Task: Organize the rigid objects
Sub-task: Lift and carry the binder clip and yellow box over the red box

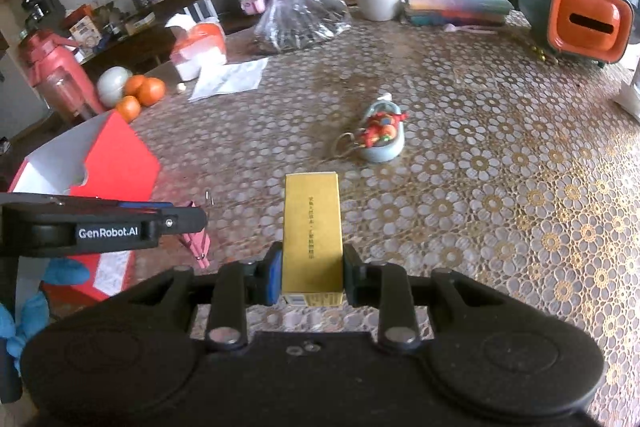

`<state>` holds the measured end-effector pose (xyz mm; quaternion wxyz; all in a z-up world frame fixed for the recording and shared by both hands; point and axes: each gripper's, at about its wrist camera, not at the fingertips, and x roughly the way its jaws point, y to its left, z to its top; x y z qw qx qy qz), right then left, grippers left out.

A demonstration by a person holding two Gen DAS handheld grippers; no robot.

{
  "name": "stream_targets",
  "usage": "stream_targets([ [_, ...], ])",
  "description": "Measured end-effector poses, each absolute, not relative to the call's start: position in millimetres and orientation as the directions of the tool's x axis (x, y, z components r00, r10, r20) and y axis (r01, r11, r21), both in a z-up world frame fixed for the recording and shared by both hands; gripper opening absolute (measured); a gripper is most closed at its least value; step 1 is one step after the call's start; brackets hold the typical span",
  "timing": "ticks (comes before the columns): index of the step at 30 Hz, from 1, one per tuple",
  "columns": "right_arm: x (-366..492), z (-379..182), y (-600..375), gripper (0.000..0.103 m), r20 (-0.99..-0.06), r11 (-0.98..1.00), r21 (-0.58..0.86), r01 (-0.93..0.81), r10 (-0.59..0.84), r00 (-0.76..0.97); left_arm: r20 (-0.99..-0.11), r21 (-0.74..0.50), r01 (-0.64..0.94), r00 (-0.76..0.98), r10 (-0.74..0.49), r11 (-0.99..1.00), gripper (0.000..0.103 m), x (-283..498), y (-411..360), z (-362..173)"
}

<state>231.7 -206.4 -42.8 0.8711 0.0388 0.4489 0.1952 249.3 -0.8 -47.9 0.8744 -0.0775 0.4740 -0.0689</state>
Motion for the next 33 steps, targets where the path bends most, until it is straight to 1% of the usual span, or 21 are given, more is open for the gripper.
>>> stream_targets([
  [6,215.9,-22.2,-186.5,0.029,-0.750,0.911,0.226,-0.346,0.389,0.535,-0.796,-0.256,0.031,0.560,-0.229,0.966,0.033,230.5,19.4,-25.8],
  [14,200.6,4.7,-147.2,0.029,-0.726,0.884,0.215,-0.415,0.429,0.537,-0.765,-0.287,-0.006,0.603,-0.225,0.958,0.033,206.2,56.2,6.2],
  [24,188.8,29.2,-81.4,0.029,-0.700,0.833,0.196,-0.517,0.488,0.521,-0.728,-0.274,-0.081,0.669,-0.152,0.958,0.033,177.2,121.4,38.2],
  [29,188.8,31.9,-44.0,0.029,-0.701,0.807,0.182,-0.561,0.507,0.502,-0.727,-0.256,-0.140,0.680,-0.095,0.956,0.033,166.4,157.6,40.7],
  [33,188.7,26.8,-17.7,0.029,-0.711,0.782,0.200,-0.590,0.530,0.462,-0.732,-0.255,-0.185,0.679,-0.064,0.949,0.033,159.0,185.9,36.5],
])
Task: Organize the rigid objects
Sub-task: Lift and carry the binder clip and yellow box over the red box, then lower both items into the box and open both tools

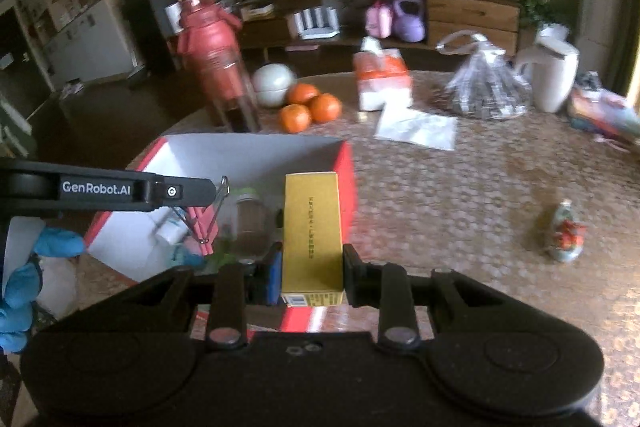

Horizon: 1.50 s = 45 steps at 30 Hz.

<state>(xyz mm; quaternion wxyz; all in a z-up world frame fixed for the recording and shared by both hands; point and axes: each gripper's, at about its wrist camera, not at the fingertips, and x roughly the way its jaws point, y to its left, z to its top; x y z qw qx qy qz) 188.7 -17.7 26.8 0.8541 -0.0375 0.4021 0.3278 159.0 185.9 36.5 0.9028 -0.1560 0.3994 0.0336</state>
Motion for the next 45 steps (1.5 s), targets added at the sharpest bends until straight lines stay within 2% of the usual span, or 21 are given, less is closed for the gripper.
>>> stream_targets([
  [14,186.3,-10.7,64.4,0.029,-0.780,0.734,0.131,-0.666,0.491,0.388,-0.779,-0.207,-0.332,0.625,0.051,0.920,0.033,153.2,260.0,0.5],
  [23,193.9,-43.7,90.7,0.029,-0.830,0.746,0.108,-0.657,0.431,0.353,-0.820,-0.151,-0.387,0.563,0.104,0.909,0.033,160.0,284.4,-28.8],
  [40,191.7,-56.8,94.7,0.031,-0.841,0.737,0.108,-0.667,0.426,0.334,-0.841,-0.059,-0.331,0.525,0.132,0.942,0.033,168.2,267.4,-48.2],
  [45,187.9,-51.1,90.3,0.035,-0.834,0.725,0.124,-0.678,0.446,0.325,-0.837,-0.023,-0.324,0.524,0.159,0.946,0.034,173.5,265.7,-50.1],
])
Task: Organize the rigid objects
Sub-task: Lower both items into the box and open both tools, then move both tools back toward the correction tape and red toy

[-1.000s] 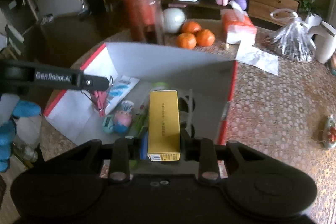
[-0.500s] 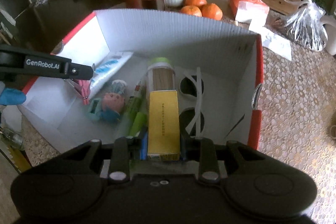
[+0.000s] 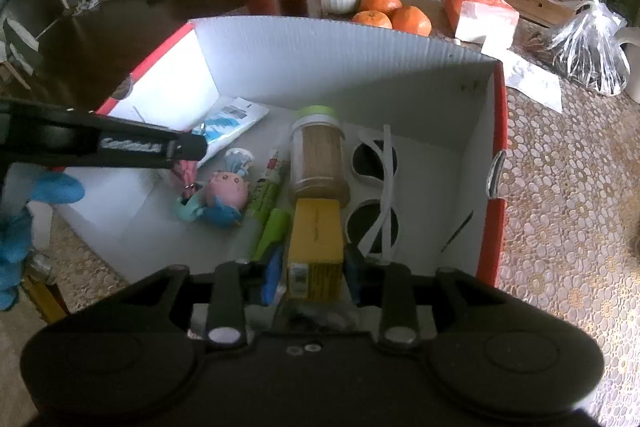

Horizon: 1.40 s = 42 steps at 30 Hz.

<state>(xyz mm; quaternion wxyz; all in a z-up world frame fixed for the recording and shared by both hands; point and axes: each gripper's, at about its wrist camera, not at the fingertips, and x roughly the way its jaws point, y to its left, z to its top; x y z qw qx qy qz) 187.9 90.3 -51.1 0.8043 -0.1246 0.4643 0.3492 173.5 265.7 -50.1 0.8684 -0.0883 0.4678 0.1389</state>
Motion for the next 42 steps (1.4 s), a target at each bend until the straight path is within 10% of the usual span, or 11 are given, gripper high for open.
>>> stream_targets([
  [27,163.0,-6.6,33.6,0.061,-0.745,0.701,0.195,-0.686,0.561,0.361,-0.792,-0.037,-0.318,0.587,0.167,0.947,0.072,155.3,239.2,-19.5],
  [42,149.8,15.6,-9.3,0.077,-0.685,0.688,0.236,-0.686,0.618,0.385,-0.732,-0.037,-0.231,0.668,0.131,0.972,0.072,131.6,179.5,16.8],
])
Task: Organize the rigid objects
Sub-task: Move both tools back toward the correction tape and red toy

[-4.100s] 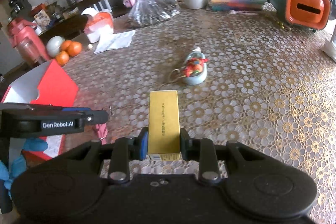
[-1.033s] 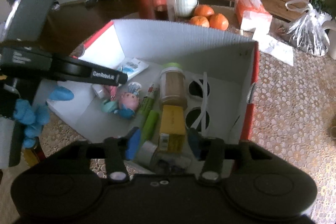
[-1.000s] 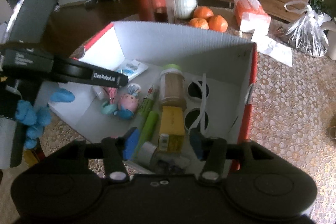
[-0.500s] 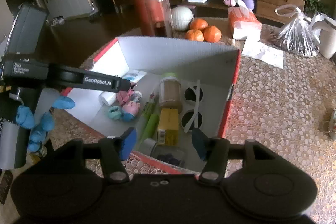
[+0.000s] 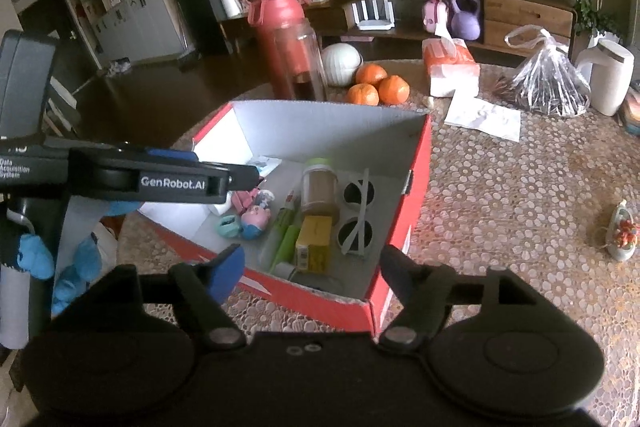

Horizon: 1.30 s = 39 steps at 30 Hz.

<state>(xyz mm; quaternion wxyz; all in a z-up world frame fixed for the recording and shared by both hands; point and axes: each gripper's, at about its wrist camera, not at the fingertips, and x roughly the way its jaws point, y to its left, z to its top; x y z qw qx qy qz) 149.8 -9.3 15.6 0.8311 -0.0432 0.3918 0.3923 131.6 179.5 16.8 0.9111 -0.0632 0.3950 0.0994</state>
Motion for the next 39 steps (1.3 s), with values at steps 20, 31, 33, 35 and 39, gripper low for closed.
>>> stream_targets([
  [20,157.7,14.6,-122.7,0.093,-0.635,0.783,0.218,-0.582,0.567,0.524,-0.729,-0.037,-0.080,0.684,0.028,0.996,0.083,143.3,81.9,27.4],
  [31,175.4,-2.3,-192.3,0.093,-0.653,0.857,0.194,-0.477,0.476,0.589,-0.752,-0.030,0.010,0.658,-0.029,1.000,0.098,176.7,14.5,14.0],
  [33,179.2,-5.8,-203.2,0.093,-0.657,0.867,0.188,-0.462,0.461,0.596,-0.753,-0.024,0.029,0.657,-0.037,0.999,0.099,184.6,1.6,10.5],
  [35,183.1,-8.8,-213.3,0.093,-0.662,0.876,0.184,-0.445,0.445,0.603,-0.752,-0.026,0.045,0.657,-0.049,0.999,0.099,192.9,-10.0,7.2],
  [39,193.1,-15.8,-232.9,0.093,-0.673,0.893,0.185,-0.411,0.420,0.609,-0.755,-0.038,0.058,0.653,-0.067,0.998,0.099,212.6,-28.4,2.7],
])
